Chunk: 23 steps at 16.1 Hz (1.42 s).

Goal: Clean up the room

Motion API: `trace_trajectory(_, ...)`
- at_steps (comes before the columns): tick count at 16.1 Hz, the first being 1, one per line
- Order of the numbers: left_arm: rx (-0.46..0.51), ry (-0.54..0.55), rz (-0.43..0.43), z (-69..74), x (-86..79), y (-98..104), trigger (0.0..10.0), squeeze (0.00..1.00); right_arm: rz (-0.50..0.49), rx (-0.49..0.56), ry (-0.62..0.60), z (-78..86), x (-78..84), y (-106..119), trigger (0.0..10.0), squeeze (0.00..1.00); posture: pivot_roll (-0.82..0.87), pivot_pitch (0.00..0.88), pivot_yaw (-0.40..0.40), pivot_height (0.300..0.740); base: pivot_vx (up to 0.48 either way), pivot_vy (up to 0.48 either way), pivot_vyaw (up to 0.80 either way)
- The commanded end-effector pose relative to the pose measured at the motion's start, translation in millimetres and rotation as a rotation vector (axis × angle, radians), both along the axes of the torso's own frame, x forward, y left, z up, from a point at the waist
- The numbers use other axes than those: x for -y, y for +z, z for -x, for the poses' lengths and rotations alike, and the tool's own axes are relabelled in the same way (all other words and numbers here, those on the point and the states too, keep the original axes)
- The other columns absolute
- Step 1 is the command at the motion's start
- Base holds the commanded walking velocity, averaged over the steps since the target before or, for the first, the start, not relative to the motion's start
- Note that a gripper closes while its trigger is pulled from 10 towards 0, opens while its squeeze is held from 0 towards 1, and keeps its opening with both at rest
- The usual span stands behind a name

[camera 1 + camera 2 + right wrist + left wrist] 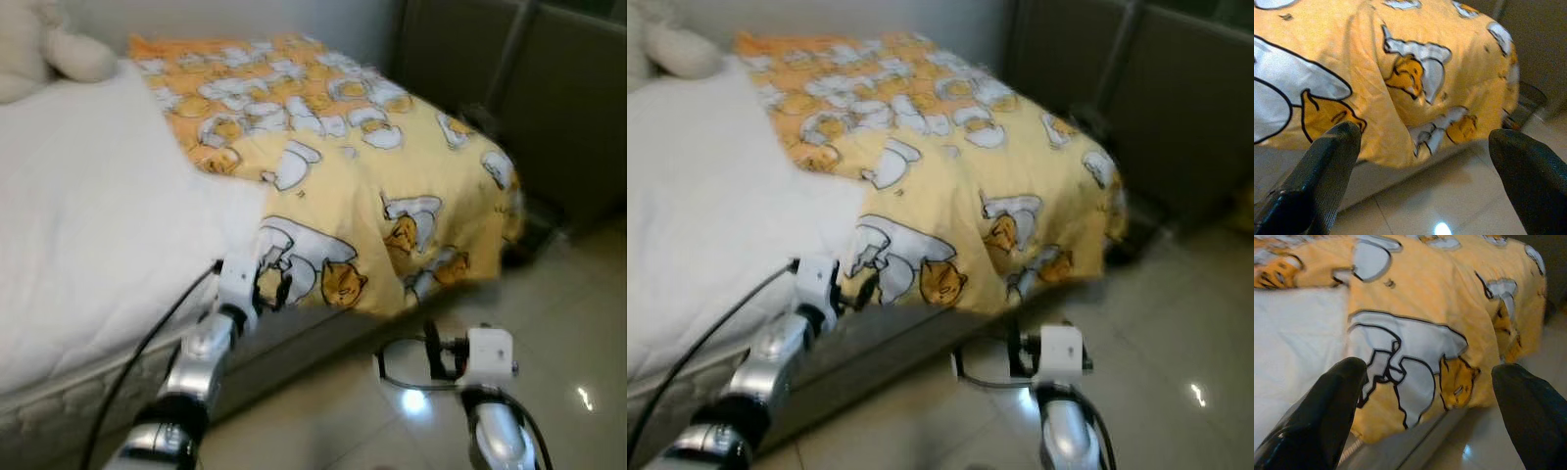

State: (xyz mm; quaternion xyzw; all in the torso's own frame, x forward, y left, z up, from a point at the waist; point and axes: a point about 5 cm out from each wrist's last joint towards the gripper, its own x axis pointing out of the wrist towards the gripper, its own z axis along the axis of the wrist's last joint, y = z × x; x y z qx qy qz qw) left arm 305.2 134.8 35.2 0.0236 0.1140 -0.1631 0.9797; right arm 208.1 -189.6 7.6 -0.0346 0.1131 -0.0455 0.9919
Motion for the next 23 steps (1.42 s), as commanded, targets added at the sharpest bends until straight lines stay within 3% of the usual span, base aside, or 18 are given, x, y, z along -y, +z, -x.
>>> trace_trajectory(1, -0.010, 0.054, 0.009, -4.8, 2.4, 1.0, 10.0, 0.00, 0.005, 0.021, 0.003, -4.2, 1.9, 3.5, 10.0, 0.00, -0.08, 0.000, 0.010, 0.740, 0.480, 0.000, 0.00)
trace_trajectory(7, -0.054, 0.174, 0.005, -9.0, -12.5, -2.3, 10.0, 0.00, 0.002, 0.015, 0.011, -4.6, -0.6, 1.9, 10.0, 0.00, -0.08, 0.000, 0.014, 0.740, 0.469, 0.000, 0.00)
trace_trajectory(13, -0.070, 0.193, -0.025, -11.6, -10.0, -3.9, 10.0, 0.00, -0.004, 0.003, 0.019, 2.4, -1.0, -0.4, 10.0, 0.00, -0.09, 0.000, 0.005, 0.740, 0.397, 0.267, 0.00)
trace_trajectory(14, -0.085, 0.206, -0.069, -12.3, -11.3, -5.7, 10.0, 0.00, -0.009, -0.009, 0.032, 5.9, -1.5, -1.3, 10.0, 0.00, -0.10, 0.000, 0.000, 0.740, 0.334, 0.345, 0.00)
trace_trajectory(15, -0.112, 0.208, -0.132, -13.2, -11.2, -8.8, 10.0, 0.00, -0.019, -0.032, 0.063, 10.6, -3.0, -3.4, 10.0, 0.00, -0.11, 0.000, -0.006, 0.740, 0.000, 0.000, 0.00)
trace_trajectory(17, -0.140, 0.209, -0.139, -12.8, -8.8, -12.1, 10.0, 0.00, -0.028, -0.069, 0.100, 19.6, -3.3, -5.9, 10.0, 0.00, -0.12, 0.000, -0.034, 0.740, 0.000, 0.000, 0.00)
trace_trajectory(18, -0.205, 0.191, -0.118, -9.8, 0.4, -19.6, 10.0, 0.00, -0.015, -0.115, 0.144, 33.1, -1.1, -7.8, 10.0, 0.00, -0.16, 0.000, -0.065, 0.740, 0.000, 0.000, 0.00)
trace_trajectory(19, -0.213, 0.192, -0.112, -9.7, 3.0, -20.3, 10.0, 0.00, -0.007, -0.123, 0.159, 37.3, 0.0, -7.0, 10.0, 0.00, -0.17, 0.000, -0.070, 0.740, 0.000, 0.000, 0.00)
trace_trajectory(23, -0.194, 0.164, -0.068, -7.2, 31.2, -20.4, 10.0, 0.00, 0.043, -0.190, 0.201, 80.5, 18.1, 6.7, 10.0, 0.00, -0.28, 0.078, -0.146, 0.740, 0.000, 0.000, 0.00)
